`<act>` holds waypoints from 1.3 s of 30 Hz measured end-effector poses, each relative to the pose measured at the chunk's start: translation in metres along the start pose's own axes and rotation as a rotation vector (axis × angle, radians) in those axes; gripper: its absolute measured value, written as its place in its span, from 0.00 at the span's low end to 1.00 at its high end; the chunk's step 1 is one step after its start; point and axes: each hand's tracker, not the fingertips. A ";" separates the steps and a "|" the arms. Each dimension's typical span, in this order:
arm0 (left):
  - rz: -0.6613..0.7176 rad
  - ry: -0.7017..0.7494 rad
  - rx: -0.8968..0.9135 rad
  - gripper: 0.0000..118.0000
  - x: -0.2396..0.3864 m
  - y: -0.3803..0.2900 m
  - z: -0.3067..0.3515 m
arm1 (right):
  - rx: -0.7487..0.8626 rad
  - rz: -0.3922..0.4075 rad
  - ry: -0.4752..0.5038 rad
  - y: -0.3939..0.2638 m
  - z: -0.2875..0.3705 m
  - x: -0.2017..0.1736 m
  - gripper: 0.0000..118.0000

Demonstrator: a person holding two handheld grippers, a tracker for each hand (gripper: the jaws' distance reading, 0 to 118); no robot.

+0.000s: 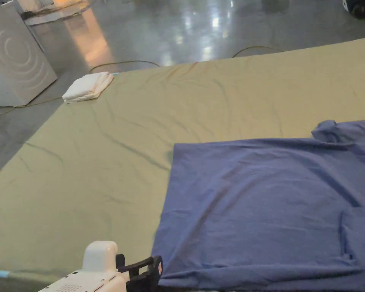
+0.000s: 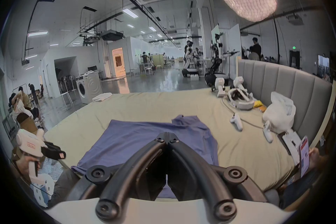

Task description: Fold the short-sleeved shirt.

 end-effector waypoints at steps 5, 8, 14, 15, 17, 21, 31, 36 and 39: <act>0.015 -0.041 -0.147 0.70 -0.006 -0.008 -0.050 | -0.050 -0.019 0.003 -0.009 -0.006 0.004 0.00; -0.018 0.019 -0.210 0.67 -0.006 -0.007 -0.071 | -0.058 -0.013 -0.012 -0.011 -0.006 0.006 0.00; 0.020 0.018 -0.276 0.20 -0.004 -0.009 -0.096 | -0.094 -0.025 -0.060 -0.019 -0.006 0.016 0.00; 0.004 0.025 -0.289 0.19 -0.003 -0.008 -0.097 | -0.103 -0.026 -0.069 -0.020 -0.005 0.019 0.00; -0.016 0.023 -0.299 0.19 -0.001 -0.006 -0.098 | -0.121 -0.027 -0.087 -0.020 -0.003 0.023 0.00; -0.040 0.029 -0.316 0.19 0.002 -0.005 -0.101 | -0.237 -0.030 -0.165 -0.035 -0.018 0.047 0.09; -0.055 0.050 -0.310 0.19 0.008 -0.007 -0.099 | -0.562 -0.054 -0.248 -0.124 -0.091 0.129 0.72; -0.062 0.057 -0.311 0.19 0.009 -0.007 -0.099 | -0.591 -0.136 -0.233 -0.140 -0.113 0.156 0.05; -0.059 0.057 -0.309 0.19 0.008 -0.007 -0.099 | -0.597 -0.142 -0.192 -0.145 -0.111 0.157 0.04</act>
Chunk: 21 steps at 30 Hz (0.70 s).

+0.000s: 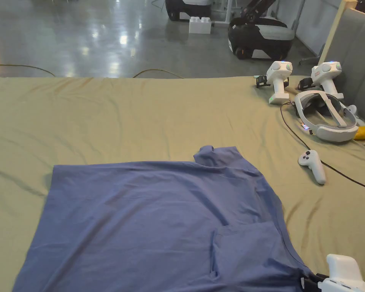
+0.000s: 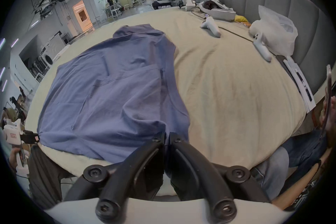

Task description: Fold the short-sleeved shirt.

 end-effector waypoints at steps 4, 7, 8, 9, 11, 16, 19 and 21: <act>0.001 -0.006 0.006 0.12 -0.002 -0.001 0.002 | -0.001 -0.010 0.007 -0.003 0.003 0.003 0.03; 0.036 -0.068 0.111 0.09 -0.005 -0.002 0.022 | 0.058 -0.087 0.039 0.003 0.014 0.008 0.03; 0.055 -0.076 0.120 0.09 -0.005 0.004 0.030 | 0.084 -0.107 0.056 0.007 0.018 0.011 0.03; 0.073 -0.083 0.137 0.09 -0.007 0.014 0.036 | 0.109 -0.120 0.071 0.013 0.023 0.008 0.03; 0.106 -0.125 0.205 0.09 -0.010 0.039 0.048 | 0.120 -0.129 0.084 0.031 0.022 0.009 0.02; 0.074 -0.099 0.253 0.09 -0.005 0.125 0.039 | 0.149 -0.077 0.051 0.097 -0.001 -0.012 0.02; 0.079 -0.100 0.237 0.09 -0.006 0.174 0.019 | 0.135 -0.064 0.040 0.143 -0.026 -0.026 0.02; 0.082 -0.076 0.196 0.09 -0.003 0.204 0.001 | 0.084 -0.043 0.020 0.170 -0.048 -0.035 0.02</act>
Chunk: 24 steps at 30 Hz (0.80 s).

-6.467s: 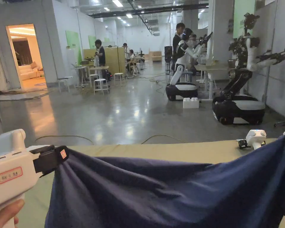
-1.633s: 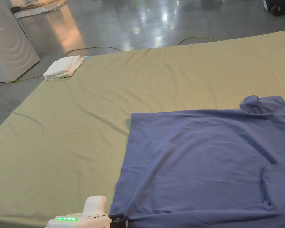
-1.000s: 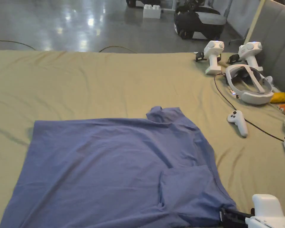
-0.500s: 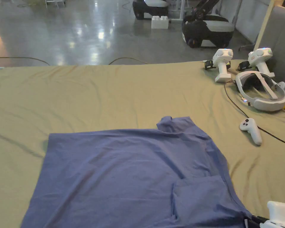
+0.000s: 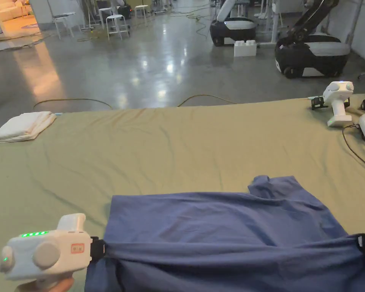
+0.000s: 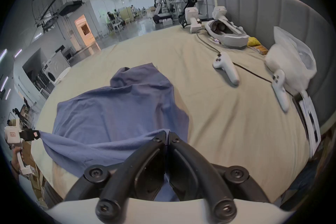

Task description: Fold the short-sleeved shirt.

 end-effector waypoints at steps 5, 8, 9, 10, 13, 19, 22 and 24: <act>0.057 0.023 -0.045 0.25 0.002 0.025 -0.040 | -0.061 0.049 -0.062 0.028 -0.048 -0.018 0.07; 0.091 0.066 -0.012 0.81 -0.005 0.024 -0.044 | -0.070 0.085 -0.089 0.031 -0.056 -0.022 0.64; 0.099 0.068 -0.002 0.83 -0.008 0.023 -0.040 | -0.073 0.091 -0.085 0.032 -0.054 -0.022 0.62; 0.104 0.064 0.030 0.83 -0.010 0.022 -0.030 | -0.062 0.104 -0.080 0.032 -0.047 -0.022 0.62; 0.029 0.016 0.189 0.83 -0.011 0.012 0.016 | 0.021 0.145 -0.056 0.029 -0.018 -0.018 0.62; -0.166 0.001 0.631 0.83 0.019 -0.031 0.156 | 0.403 0.139 0.046 -0.011 0.100 -0.033 0.61; -0.200 0.021 0.792 0.83 0.044 -0.058 0.209 | 0.554 0.141 0.143 -0.031 0.160 -0.054 0.61; -0.203 0.023 0.878 0.82 0.062 -0.076 0.237 | 0.621 0.172 0.160 -0.040 0.196 -0.076 0.61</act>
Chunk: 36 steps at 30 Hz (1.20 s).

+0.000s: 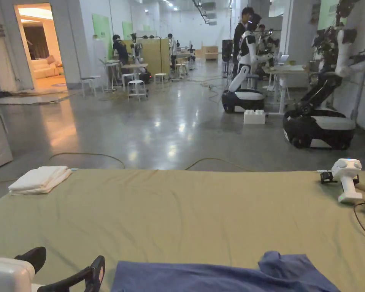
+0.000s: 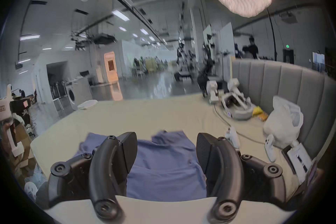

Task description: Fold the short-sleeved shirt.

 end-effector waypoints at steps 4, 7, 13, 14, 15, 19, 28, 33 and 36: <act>0.000 0.026 0.082 0.81 0.032 0.012 0.052 | 0.100 0.078 0.023 0.018 0.052 -0.043 0.52; -0.075 0.046 0.109 0.58 0.051 0.013 0.076 | 0.120 0.115 0.024 0.023 0.078 -0.069 0.12; -0.049 0.012 0.099 0.00 0.066 0.016 0.107 | 0.150 0.146 0.034 0.032 0.100 -0.083 0.00; -0.051 0.034 0.111 0.00 0.069 0.015 0.110 | 0.160 0.148 0.040 0.034 0.103 -0.085 0.00; -0.051 0.035 0.108 0.00 0.067 0.019 0.111 | 0.169 0.152 0.036 0.036 0.103 -0.086 0.00; -0.054 0.038 0.094 0.00 0.064 0.019 0.110 | 0.162 0.138 0.059 0.035 0.098 -0.078 0.00; 0.020 0.011 0.017 0.00 0.045 0.007 0.092 | 0.104 0.072 0.072 0.026 0.086 -0.070 0.00; 0.161 -0.004 -0.188 0.00 0.008 -0.029 0.047 | -0.054 -0.043 0.102 0.017 0.066 -0.056 0.00; 0.242 0.006 -0.256 0.22 -0.015 -0.064 0.017 | -0.114 -0.099 0.067 0.007 0.057 -0.054 0.00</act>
